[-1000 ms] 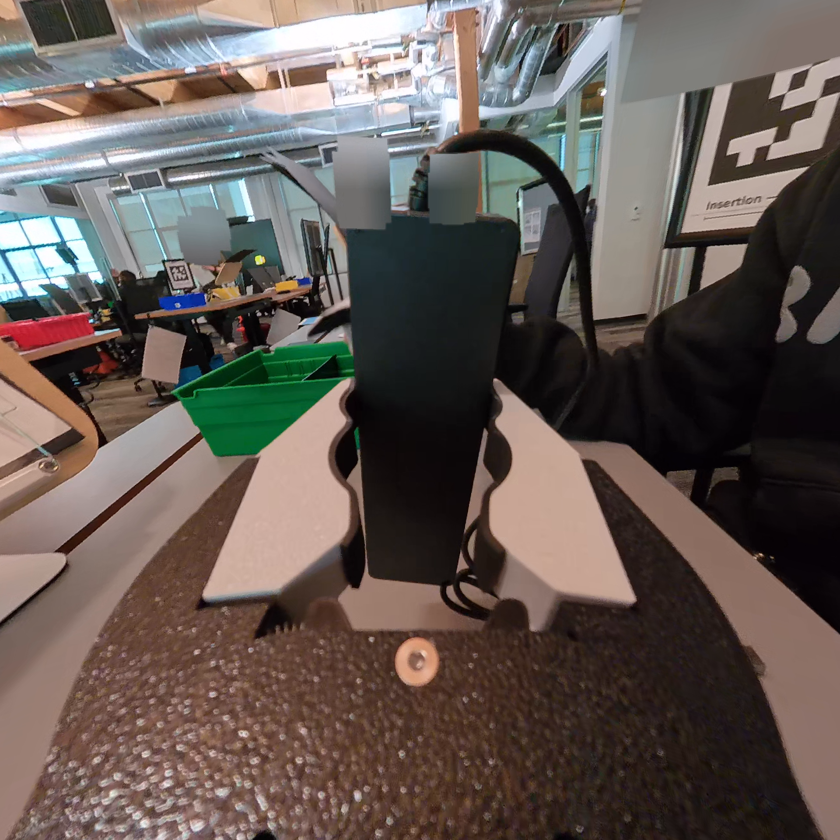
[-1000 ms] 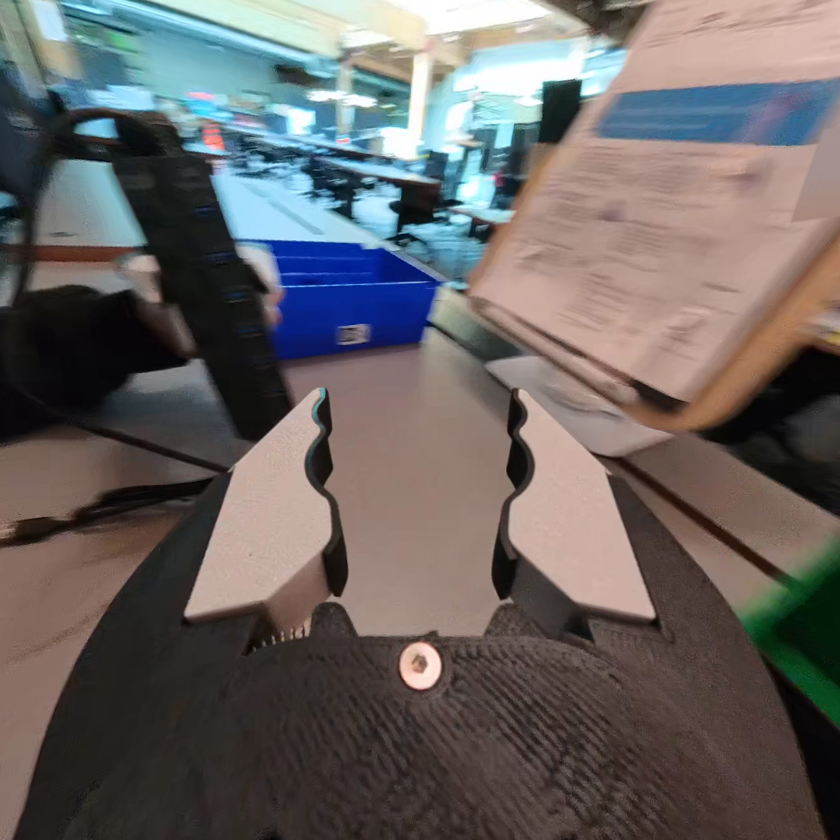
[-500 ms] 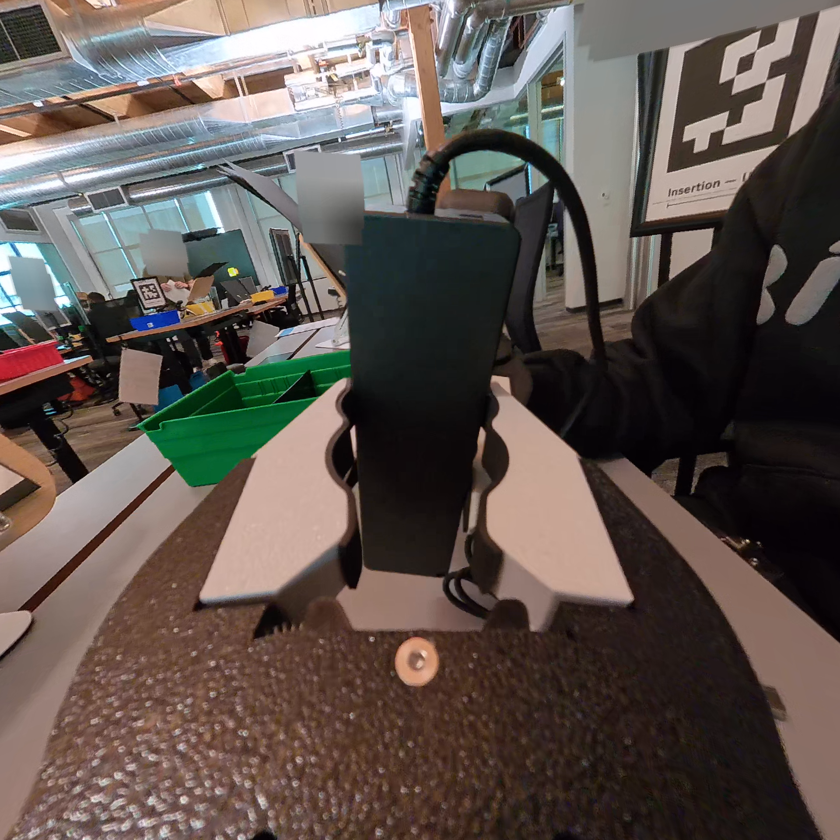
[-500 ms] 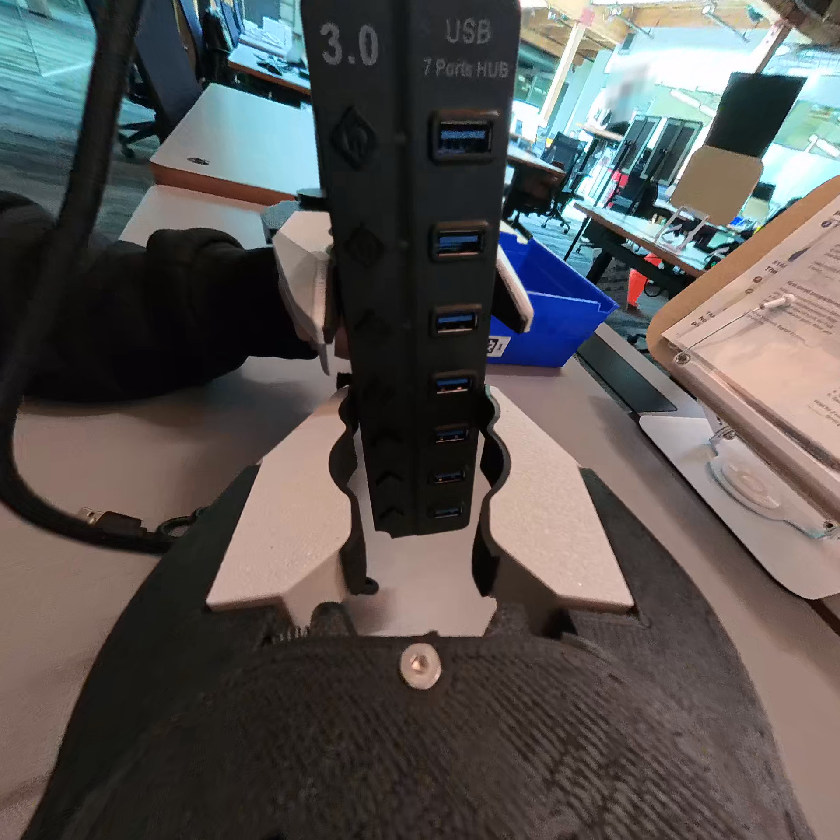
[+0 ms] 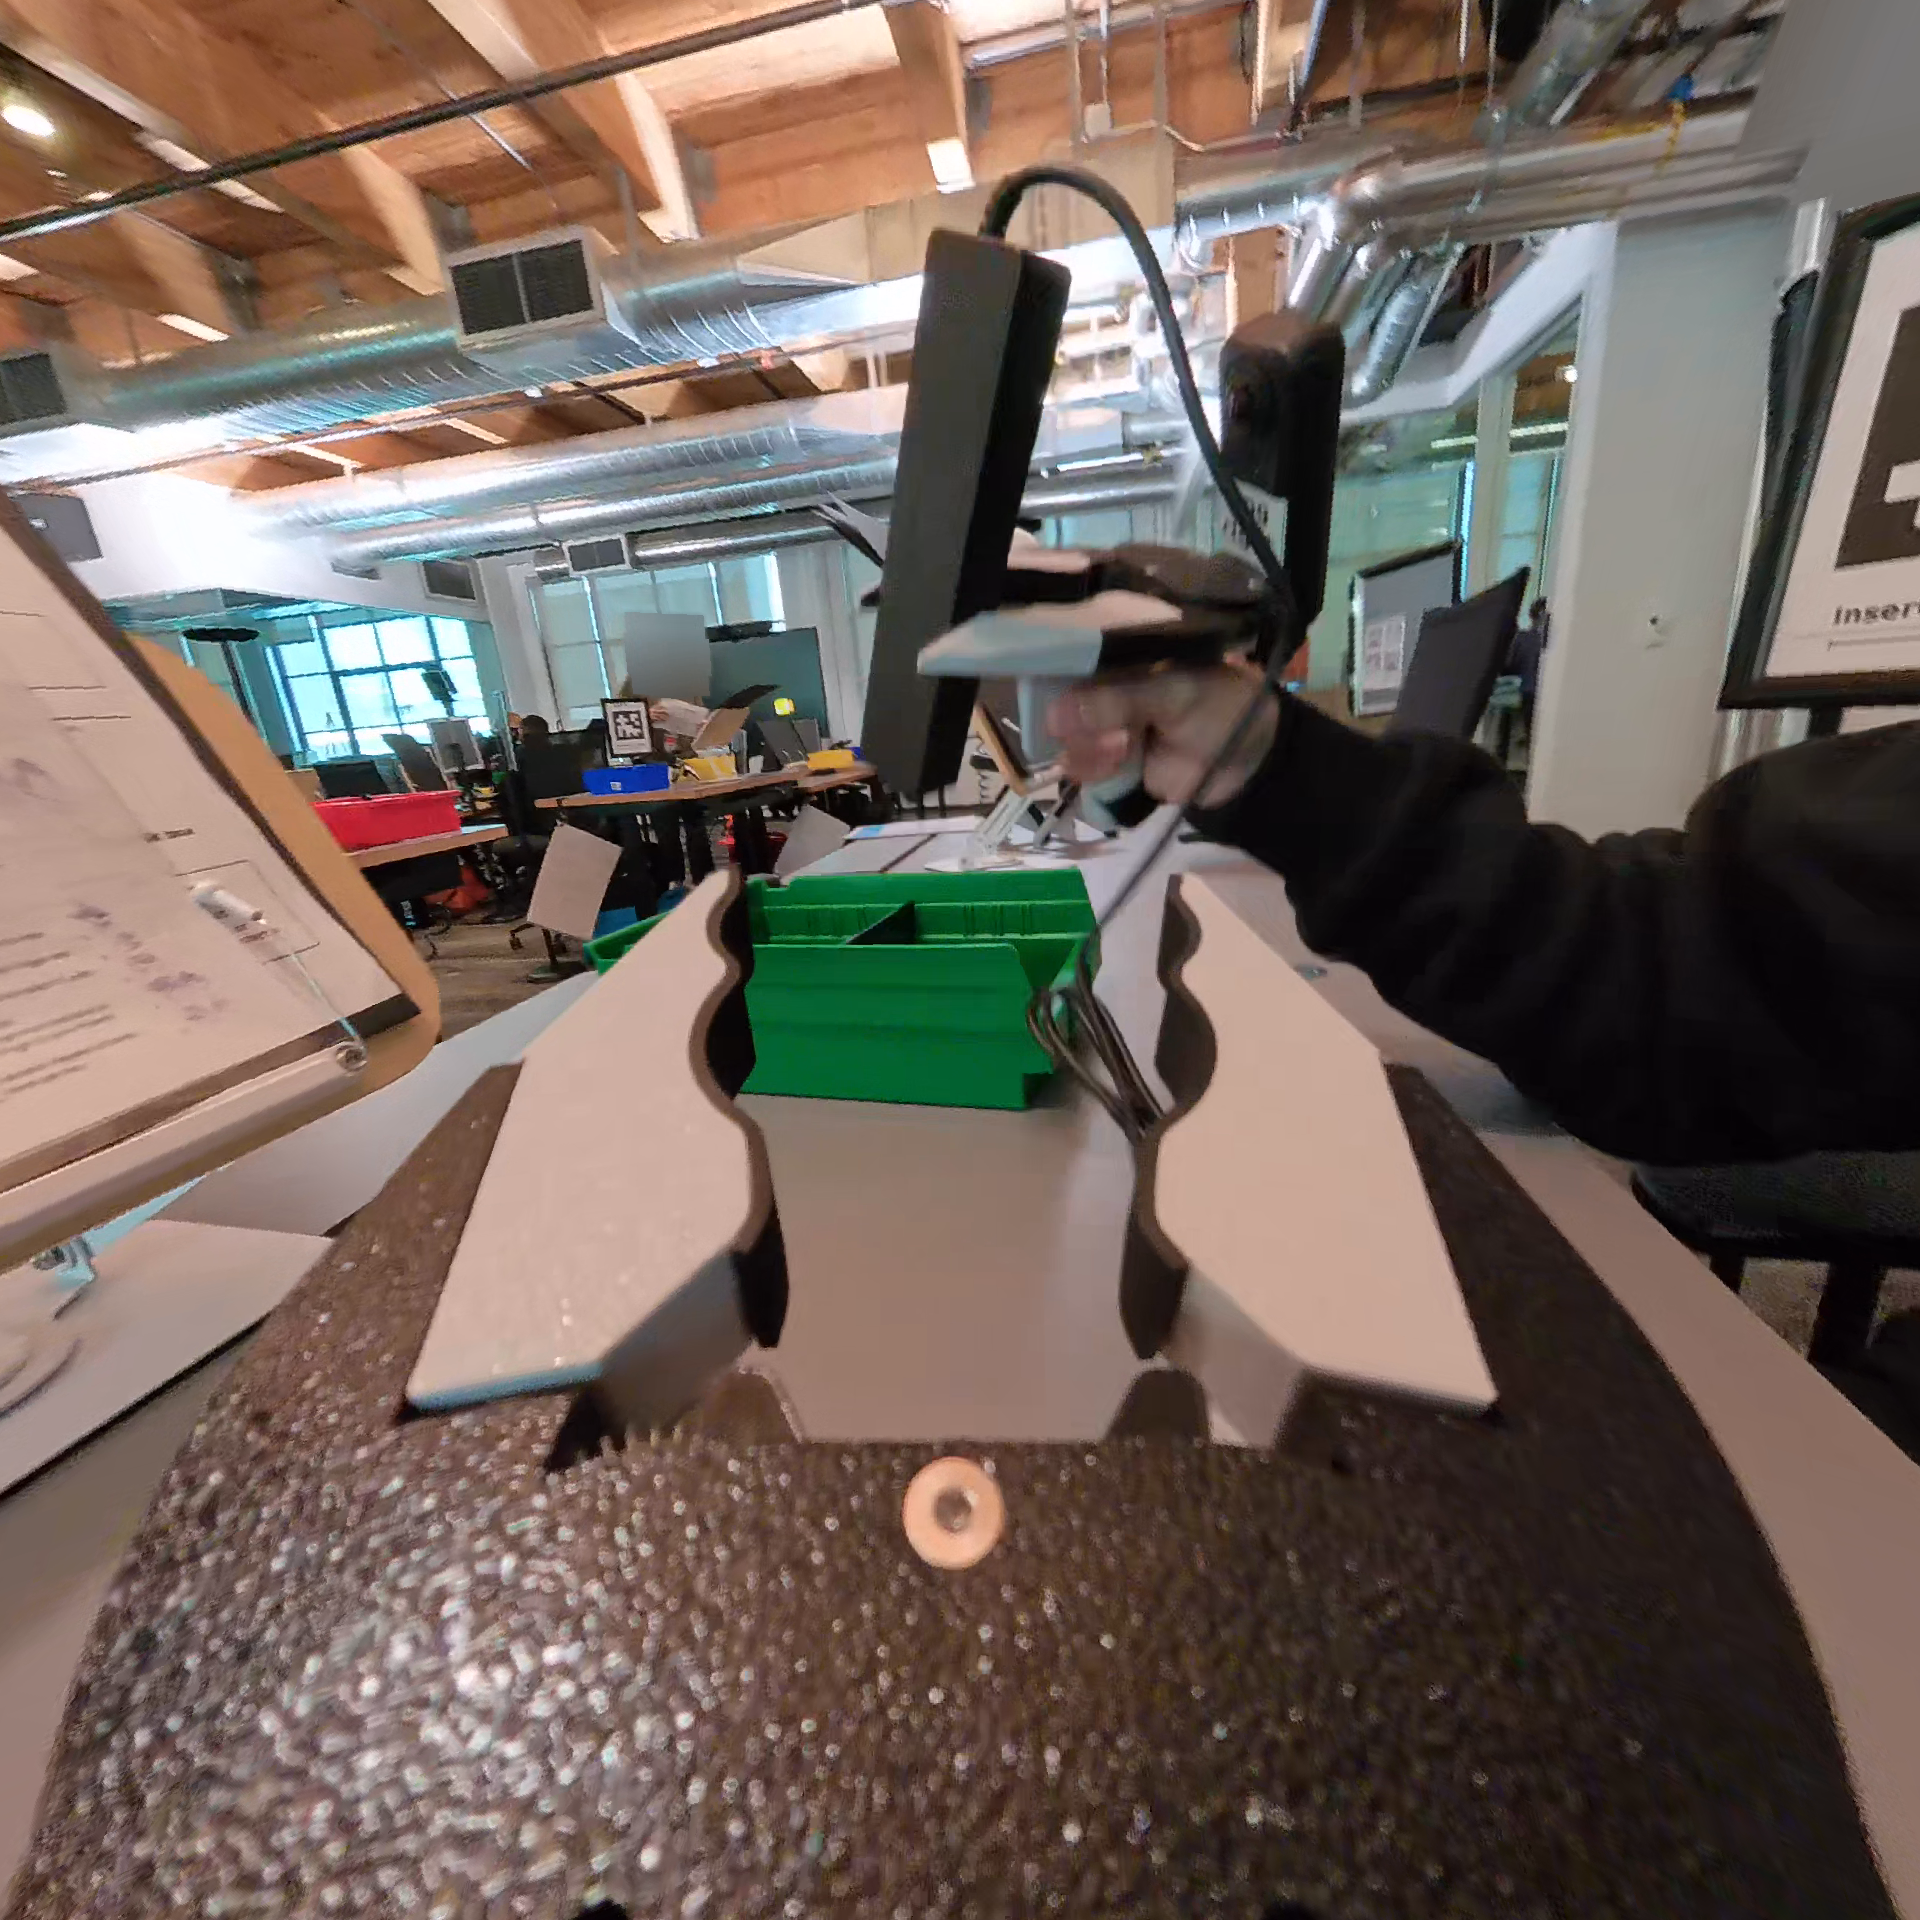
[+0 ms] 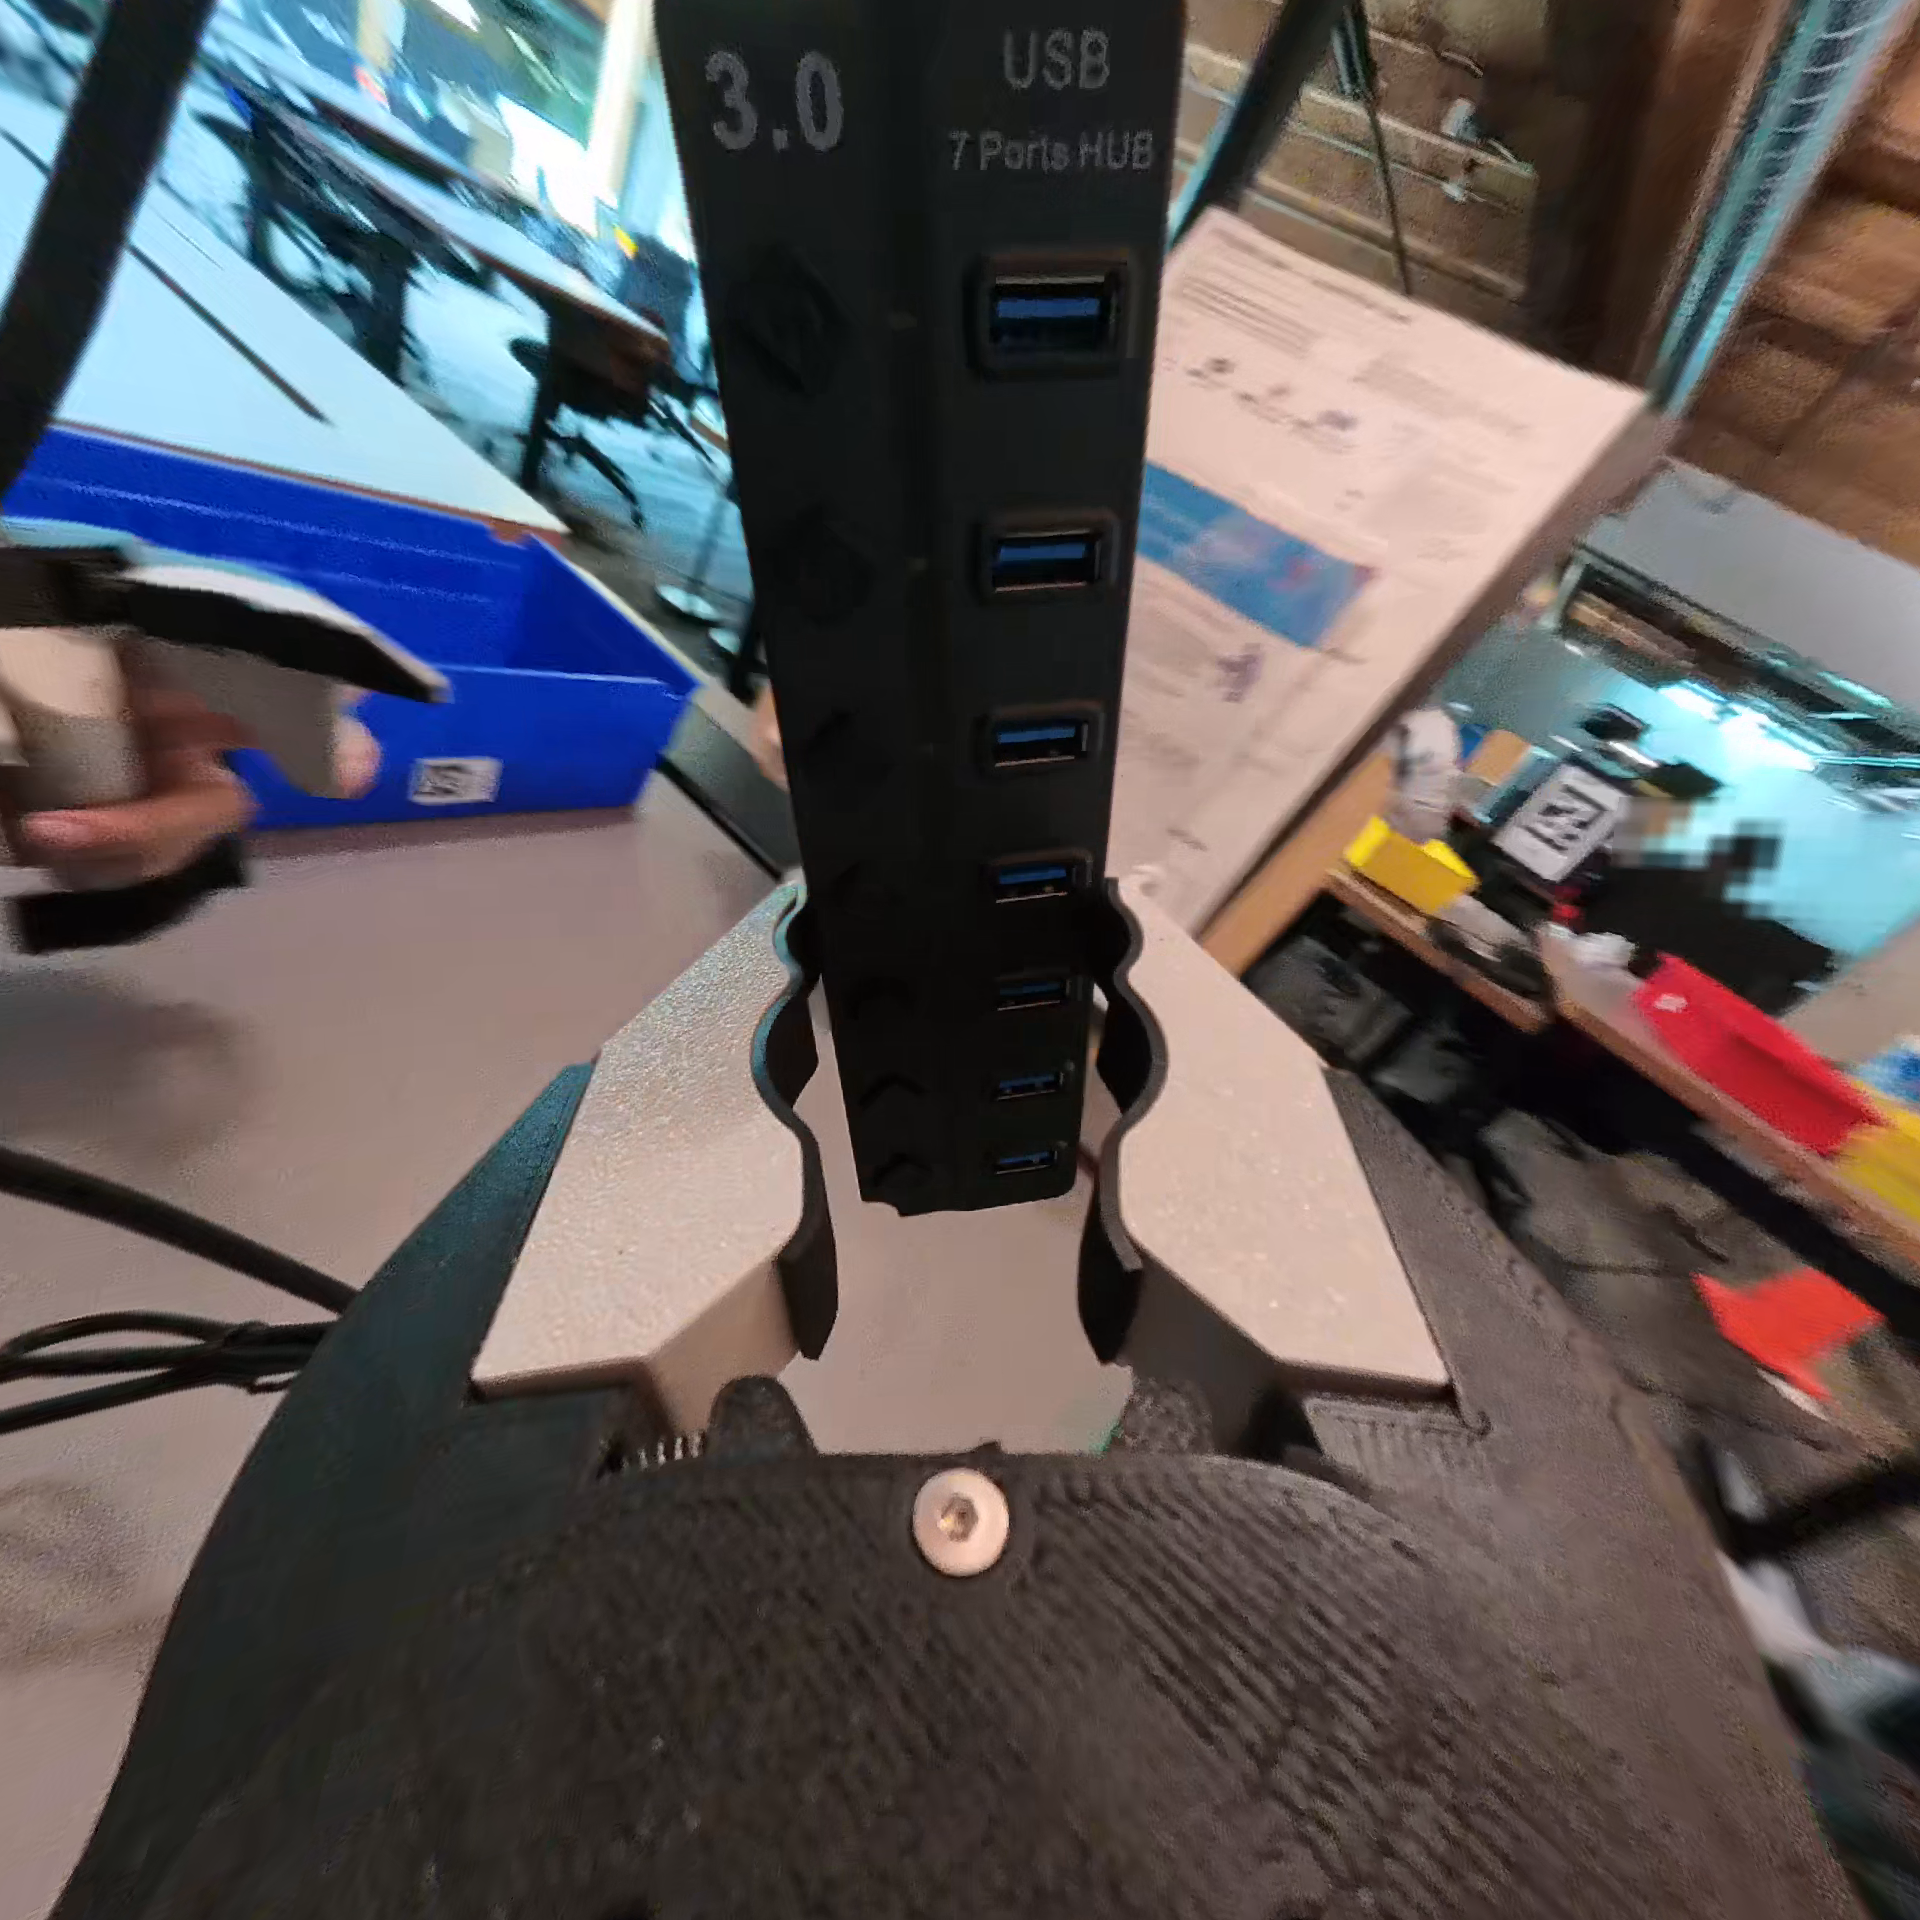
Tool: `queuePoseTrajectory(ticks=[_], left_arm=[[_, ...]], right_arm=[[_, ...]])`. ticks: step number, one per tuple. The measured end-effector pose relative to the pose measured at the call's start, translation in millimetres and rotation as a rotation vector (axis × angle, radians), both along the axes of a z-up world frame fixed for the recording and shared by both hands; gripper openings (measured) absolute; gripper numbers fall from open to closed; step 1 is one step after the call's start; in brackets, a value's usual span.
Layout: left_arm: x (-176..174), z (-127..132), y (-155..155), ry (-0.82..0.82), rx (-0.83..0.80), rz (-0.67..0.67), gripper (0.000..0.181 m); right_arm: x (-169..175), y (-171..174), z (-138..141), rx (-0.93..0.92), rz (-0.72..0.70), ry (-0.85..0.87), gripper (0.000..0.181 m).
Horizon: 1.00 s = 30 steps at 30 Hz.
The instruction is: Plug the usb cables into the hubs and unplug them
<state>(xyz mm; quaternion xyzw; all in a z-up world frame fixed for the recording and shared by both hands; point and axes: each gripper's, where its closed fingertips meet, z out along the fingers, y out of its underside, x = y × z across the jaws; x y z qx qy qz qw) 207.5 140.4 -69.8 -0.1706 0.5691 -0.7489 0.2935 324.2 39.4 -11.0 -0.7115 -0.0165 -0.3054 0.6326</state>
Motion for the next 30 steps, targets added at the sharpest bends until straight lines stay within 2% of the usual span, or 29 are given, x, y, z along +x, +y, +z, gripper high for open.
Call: queuePoseTrajectory(ticks=[7, 10, 12, 15, 17, 19, 21, 24, 28, 30], left_arm=[[3, 1, 8, 0.022, -0.053, 0.002, 0.07], [3, -2, 5, 0.033, -0.055, -0.013, 0.069], [2, -2, 3, 0.034, -0.05, -0.026, 0.069], [0, -2, 3, 0.032, -0.051, -0.036, 0.069], [0, -2, 3, 0.033, -0.056, -0.039, 0.068], [1, -3, 2, 0.038, -0.055, -0.043, 0.067], [1, -5, 2, 0.04, -0.054, -0.045, 0.067], [2, -7, 3, 0.045, -0.054, -0.045, 0.066], [3, -9, 2, 0.057, -0.061, -0.053, 0.065], [2, -10, 1, 0.059, -0.061, -0.063, 0.064]], right_arm=[[91, -54, 128, -0.106, -0.222, -0.094, 0.053], [149, -82, 153, -0.168, -0.376, -0.109, 0.053], [190, -107, 151, -0.257, -0.529, -0.162, 0.052], [233, -135, 120, -0.42, -0.693, -0.197, 0.053], [251, -147, 93, -0.507, -0.766, -0.202, 0.053], [261, -152, 62, -0.59, -0.781, -0.176, 0.053], [270, -163, 46, -0.625, -0.851, -0.183, 0.053], [279, -182, 47, -0.591, -0.924, -0.163, 0.053], [281, -202, 81, -0.407, -0.953, -0.079, 0.053], [280, -210, 100, -0.394, -0.968, -0.087, 0.052]])
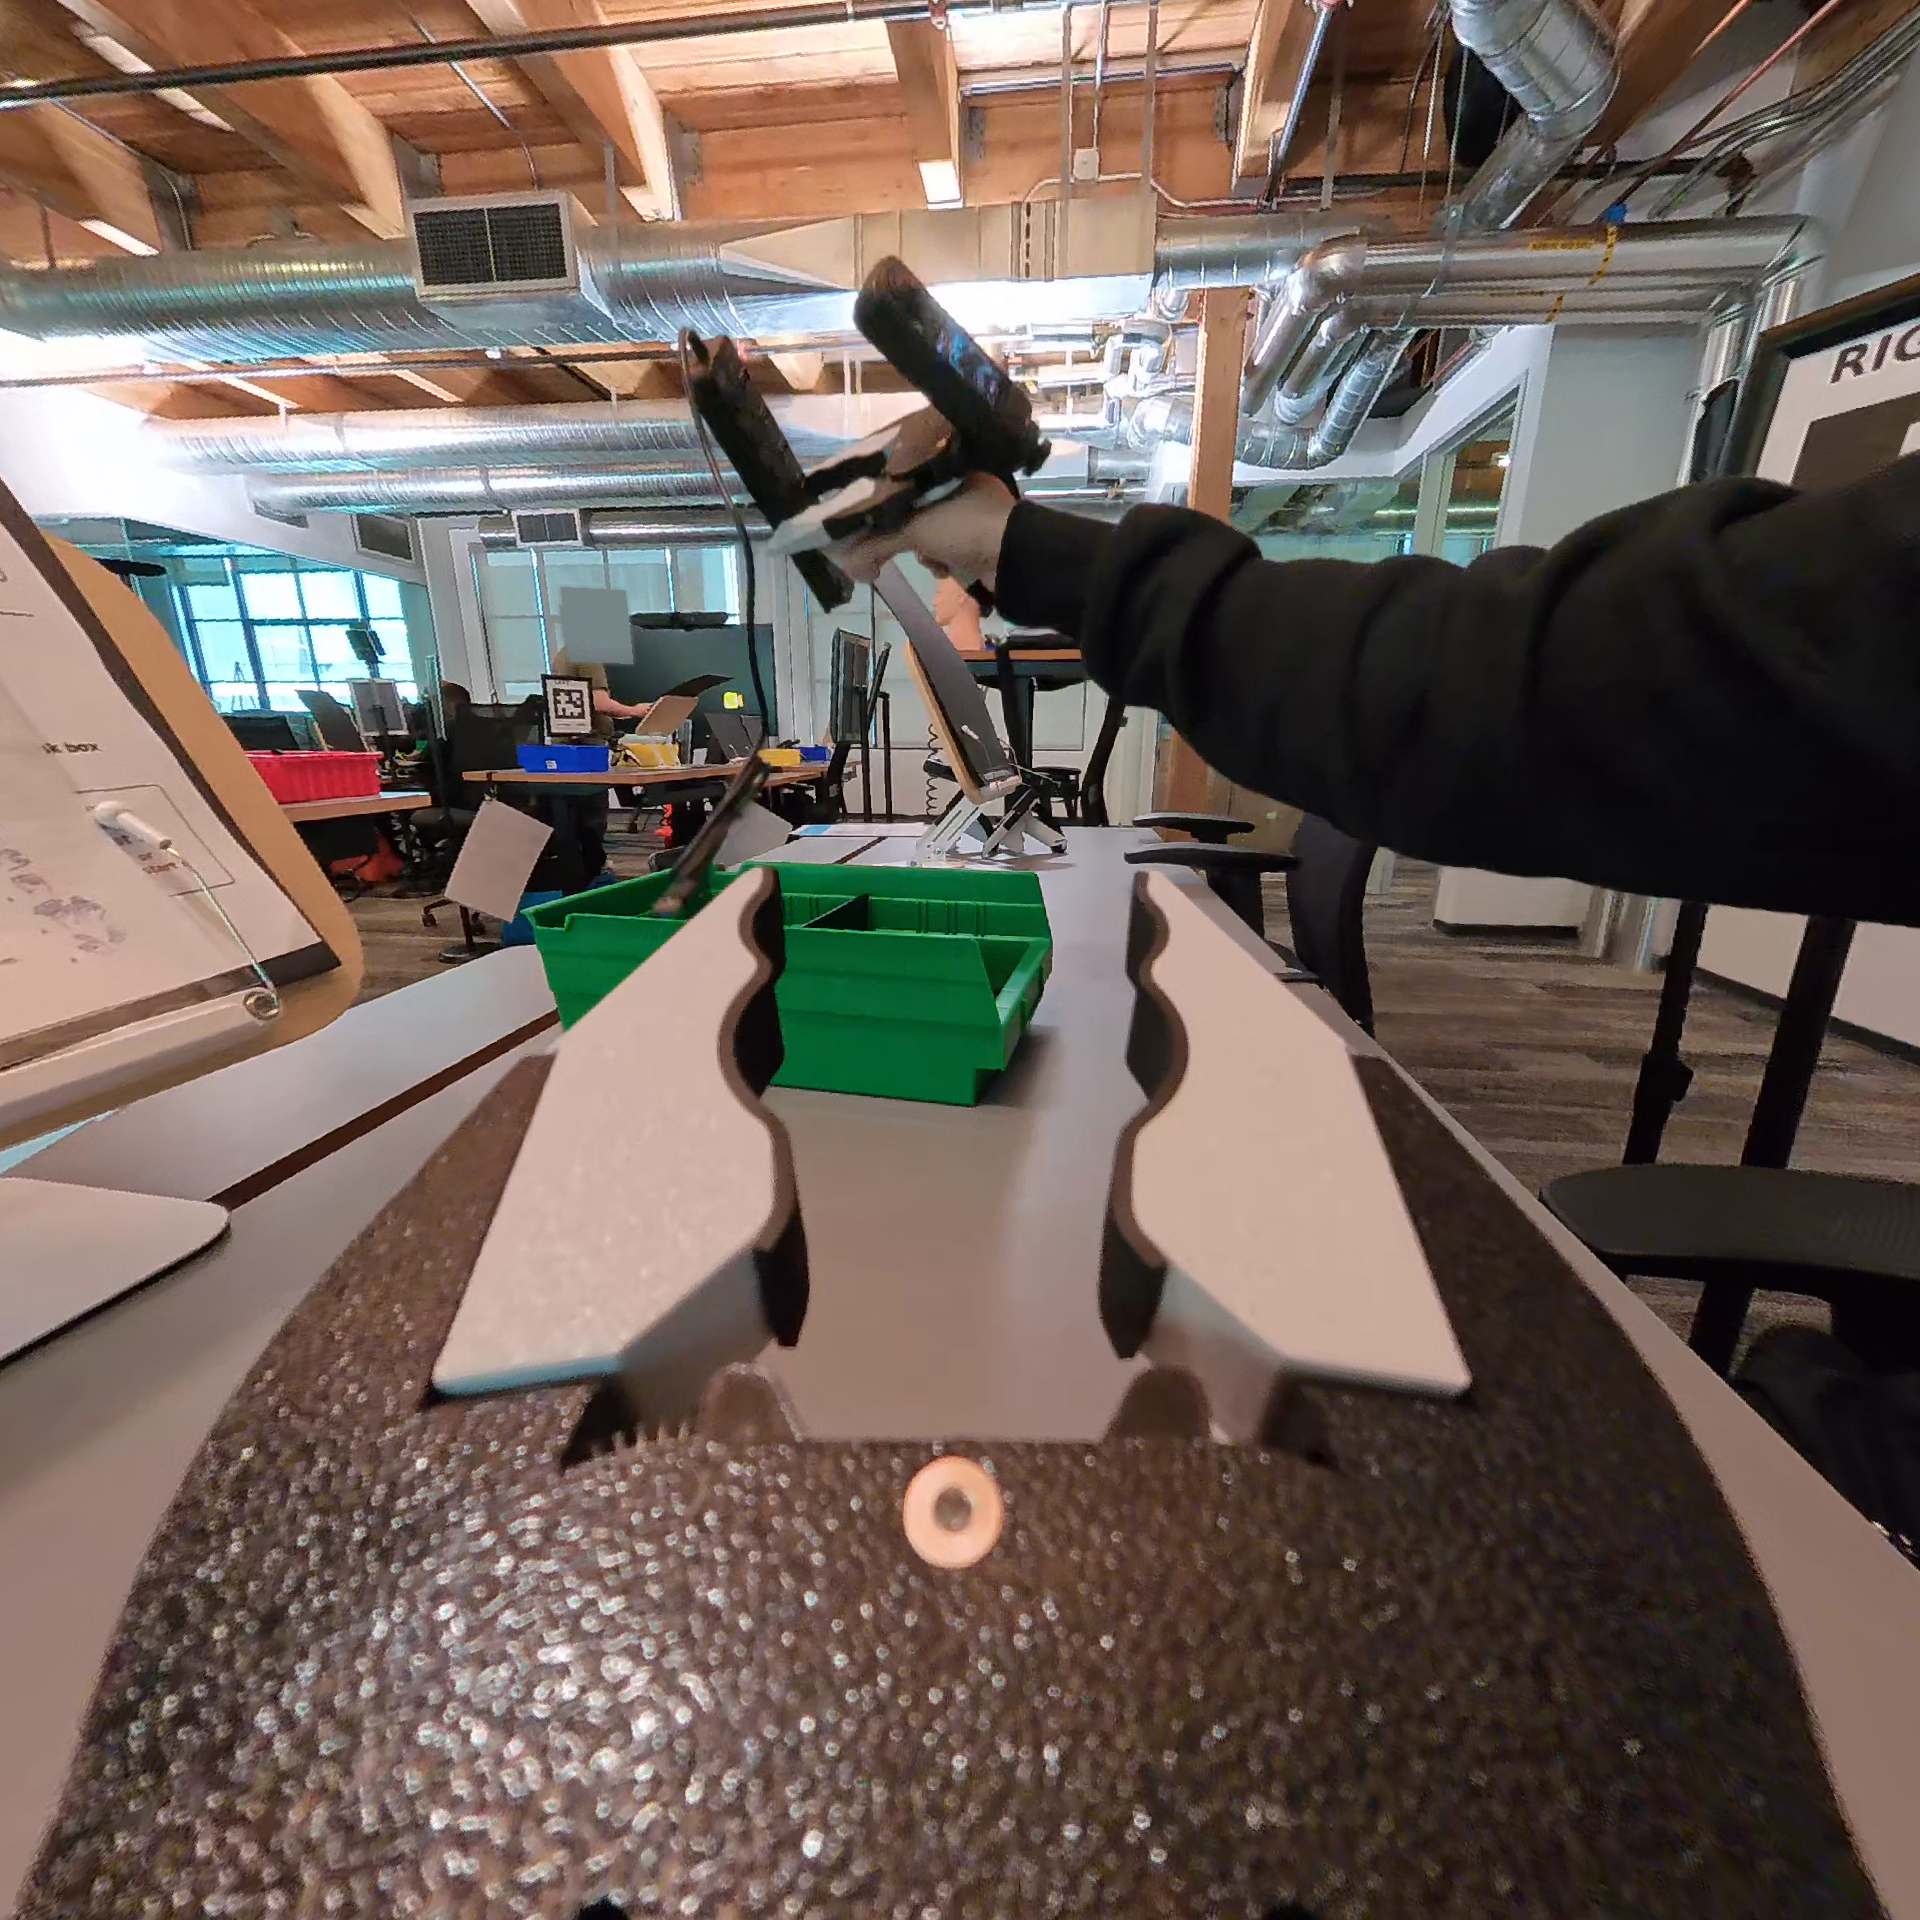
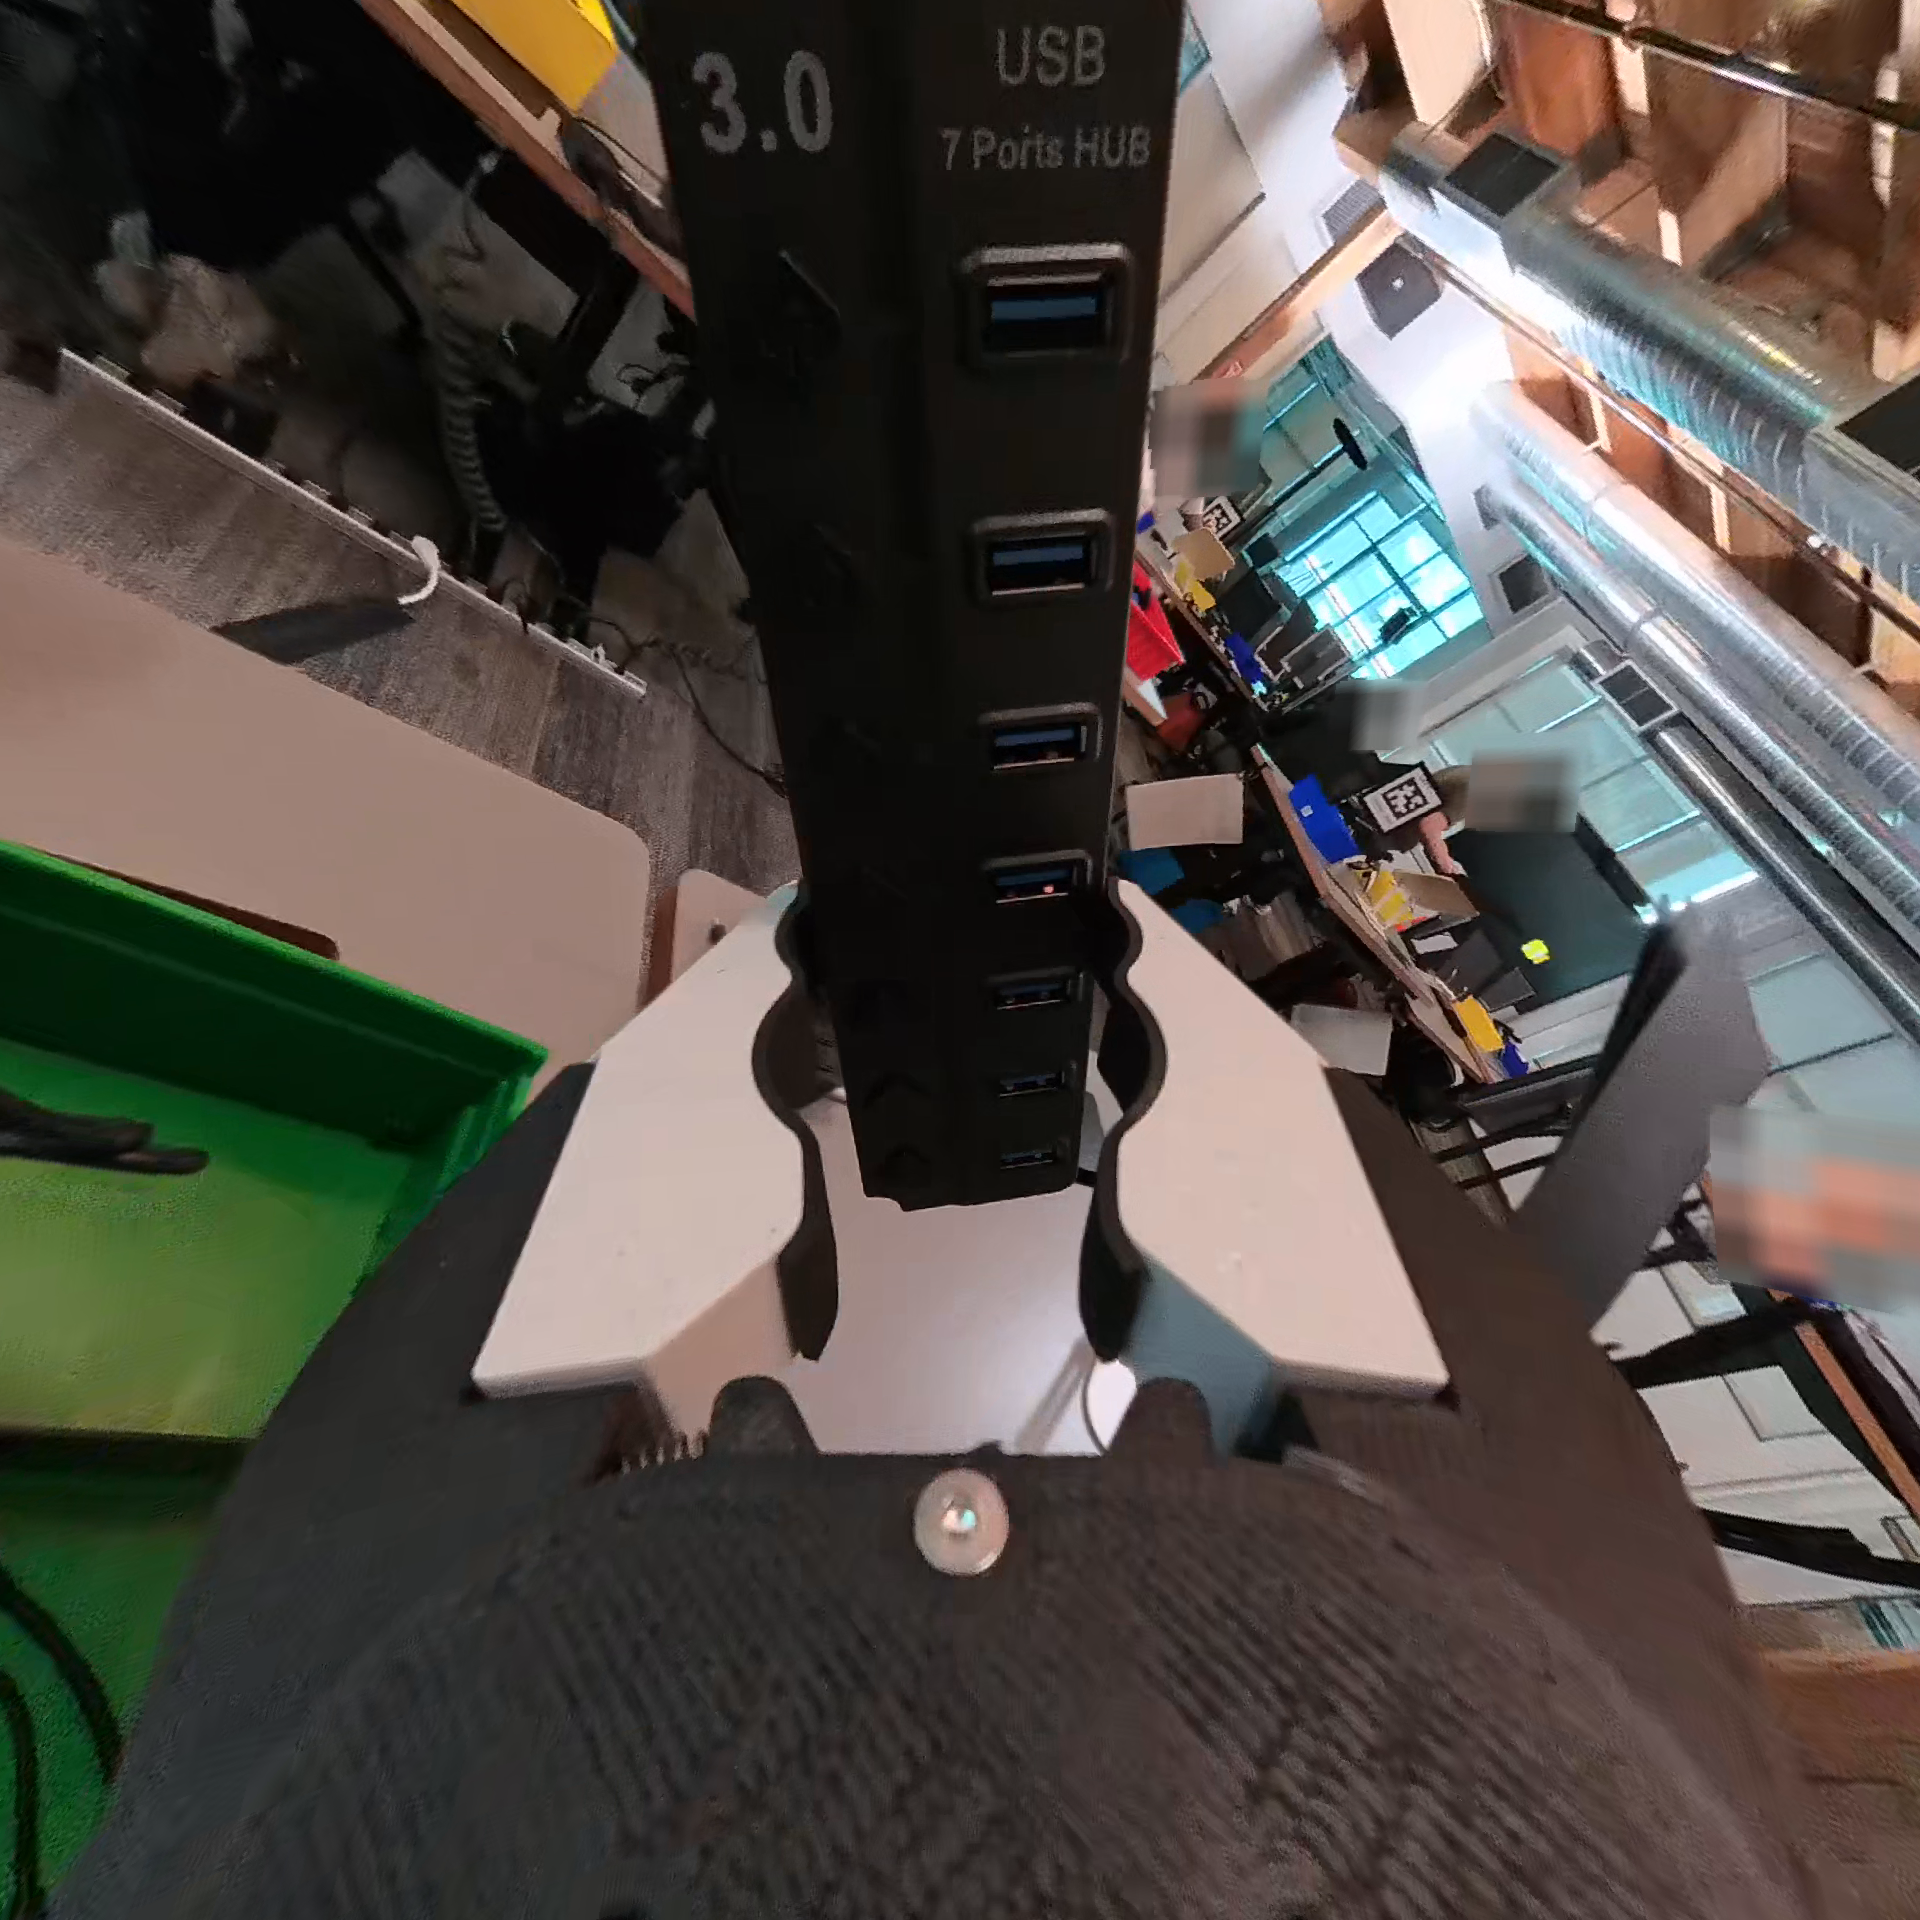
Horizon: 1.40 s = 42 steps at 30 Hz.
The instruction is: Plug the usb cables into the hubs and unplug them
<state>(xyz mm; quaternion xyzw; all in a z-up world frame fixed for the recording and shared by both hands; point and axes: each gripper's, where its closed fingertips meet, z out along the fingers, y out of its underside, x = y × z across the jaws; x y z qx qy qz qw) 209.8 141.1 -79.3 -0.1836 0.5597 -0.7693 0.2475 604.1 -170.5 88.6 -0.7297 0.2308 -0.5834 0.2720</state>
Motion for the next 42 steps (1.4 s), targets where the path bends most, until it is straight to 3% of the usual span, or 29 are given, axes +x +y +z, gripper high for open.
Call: queuePoseTrajectory(ticks=[5, 8, 13, 19, 24, 26, 29, 34, 39, 42], left_arm=[[-1, -1, -4, -0.002, 0.014, -0.008, 0.064], [-1, -1, -4, -0.001, 0.008, -0.011, 0.063], [-2, 0, -3, 0.0, -0.004, -0.017, 0.063], [-2, -1, -4, 0.009, -0.005, -0.027, 0.062], [-4, -4, -7, 0.012, 0.0, -0.052, 0.056], [-4, -4, -7, 0.01, -0.005, -0.057, 0.055], [-5, -3, -9, 0.01, 0.004, -0.06, 0.056], [-5, -7, -12, 0.023, 0.011, -0.075, 0.056], [-5, -9, -15, 0.032, 0.019, -0.088, 0.055], [-5, -8, -18, 0.03, 0.019, -0.094, 0.054]], right_arm=[[-6, 5, 29, 0.031, 0.034, -0.013, 0.053], [-6, 15, 15, -0.046, 0.064, 0.056, 0.053], [-3, 24, -51, -0.258, 0.066, 0.175, 0.053], [-30, 48, -169, -0.545, 0.245, 0.541, 0.053], [-43, 61, -229, -0.6, 0.32, 0.749, 0.053], [-37, 63, -241, -0.606, 0.302, 0.755, 0.052], [-28, 67, -255, -0.637, 0.295, 0.729, 0.052], [-11, 52, -269, -0.852, 0.298, 0.616, 0.054], [-5, 41, -249, -0.789, 0.251, 0.573, 0.053], [-9, 57, -216, -0.647, 0.216, 0.457, 0.044]])
